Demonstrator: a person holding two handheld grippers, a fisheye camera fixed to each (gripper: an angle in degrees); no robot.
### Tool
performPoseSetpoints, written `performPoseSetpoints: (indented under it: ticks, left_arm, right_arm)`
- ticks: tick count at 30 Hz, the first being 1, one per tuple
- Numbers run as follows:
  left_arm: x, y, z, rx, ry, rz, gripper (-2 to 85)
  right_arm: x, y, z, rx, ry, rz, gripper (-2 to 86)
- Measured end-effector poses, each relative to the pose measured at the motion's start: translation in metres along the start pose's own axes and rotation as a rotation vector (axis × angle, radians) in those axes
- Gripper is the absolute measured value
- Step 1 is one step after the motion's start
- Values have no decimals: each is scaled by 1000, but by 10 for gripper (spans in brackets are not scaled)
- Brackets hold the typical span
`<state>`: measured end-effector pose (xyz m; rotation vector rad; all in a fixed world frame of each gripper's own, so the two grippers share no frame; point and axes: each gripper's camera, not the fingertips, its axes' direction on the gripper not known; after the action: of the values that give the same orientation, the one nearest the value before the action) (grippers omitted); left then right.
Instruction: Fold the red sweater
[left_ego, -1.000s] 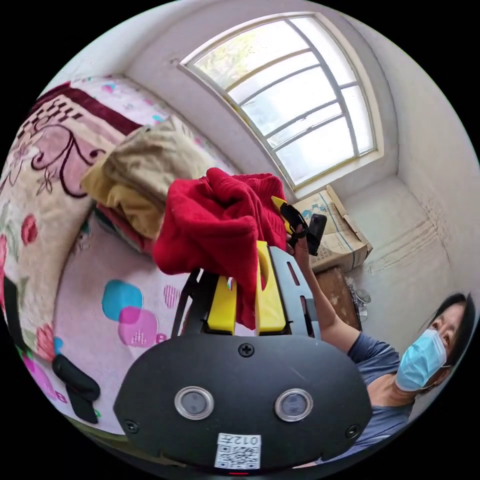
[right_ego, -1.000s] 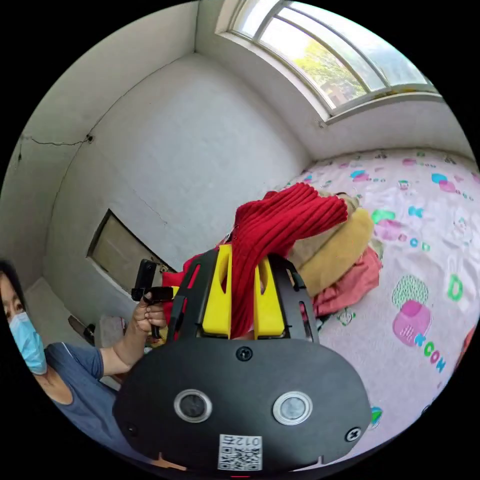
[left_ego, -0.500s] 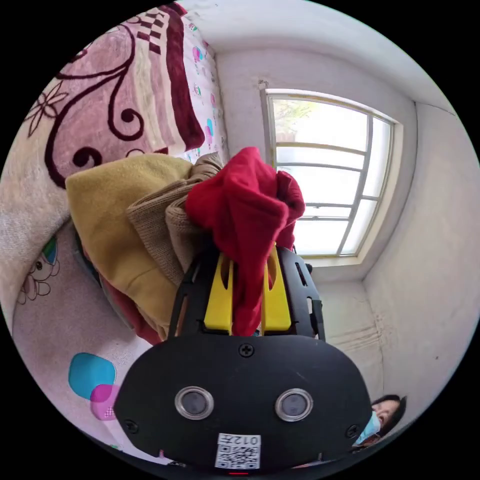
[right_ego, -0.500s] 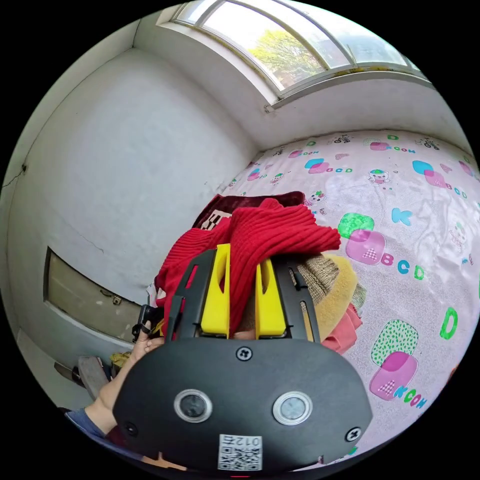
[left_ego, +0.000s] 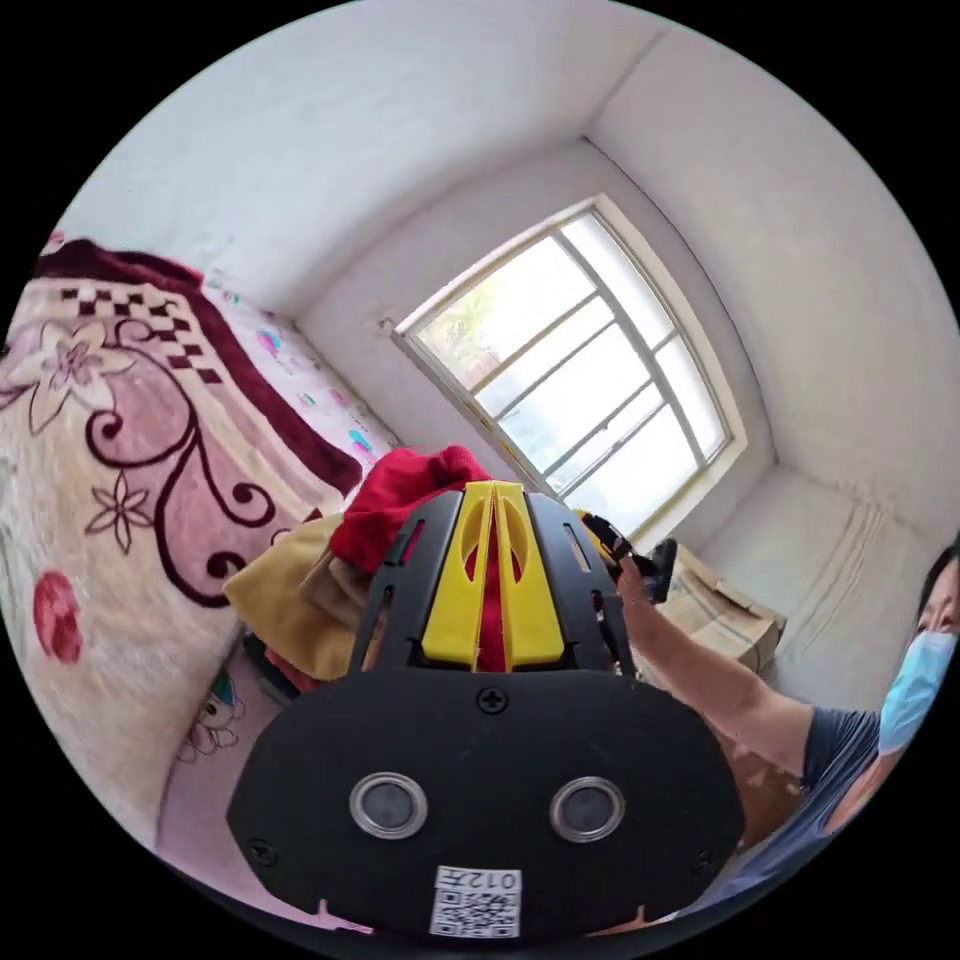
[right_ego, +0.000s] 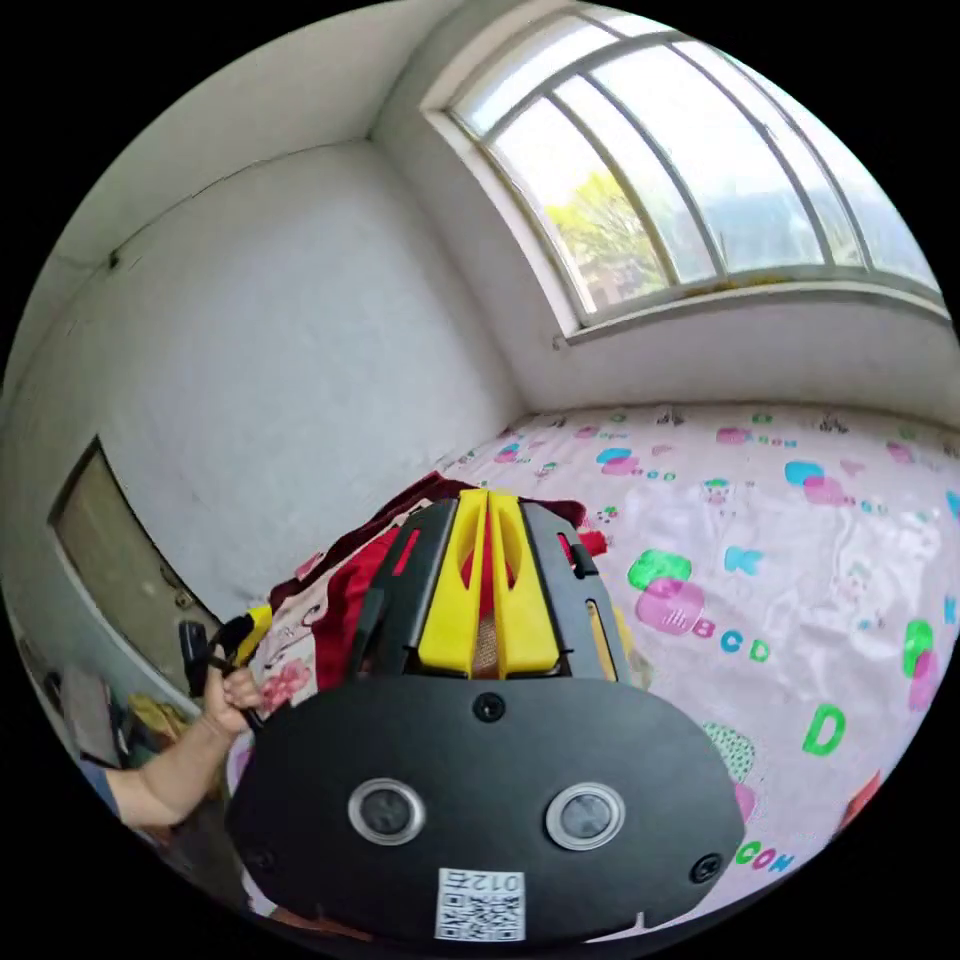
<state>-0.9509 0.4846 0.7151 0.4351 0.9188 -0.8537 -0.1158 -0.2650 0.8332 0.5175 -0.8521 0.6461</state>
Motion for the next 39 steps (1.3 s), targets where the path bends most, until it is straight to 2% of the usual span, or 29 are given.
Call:
performPoseSetpoints:
  ticks: [2,4,7,8,9,13,18,22,27,29,32,37,39]
  left_arm:
    - [27,-17,37,-56,-59,80,5]
    - [43,-29,76,-104,-137,126,3]
    - [52,-35,142,-243,-277,139,1]
    - [54,-32,168,-337,-381,159,1]
    - [53,-26,194,-446,-446,168,0]
    - [58,-15,231,-520,-496,128,-1]
    - [69,1,253,-577,-521,92,-1]
    - [84,22,264,-594,-550,174,0]
    - [126,74,293,-556,-749,513,2]
    - [131,89,301,-540,-793,567,3]
    - [126,101,303,-509,-777,516,4]
    - [127,118,297,-468,-761,547,4]
    - [131,120,275,-366,-710,510,4]
  right_arm:
    - [-55,0,13,-74,-83,-181,10]
    - [-107,10,31,-154,-54,-381,6]
    - [-153,38,68,-274,156,-574,2]
    - [-156,49,86,-344,250,-617,1]
    - [-153,53,92,-356,267,-588,1]
    - [-128,32,94,-383,154,-326,1]
    - [-146,10,89,-489,137,-358,2]
    - [-161,5,76,-499,150,-389,6]
    - [-182,-1,51,-460,204,-467,9]
    - [-182,-3,40,-435,195,-465,9]
    - [-176,-10,18,-402,184,-454,9]
    - [-172,-34,-30,-359,166,-422,8]
    - [-167,-52,-70,-304,154,-354,7]
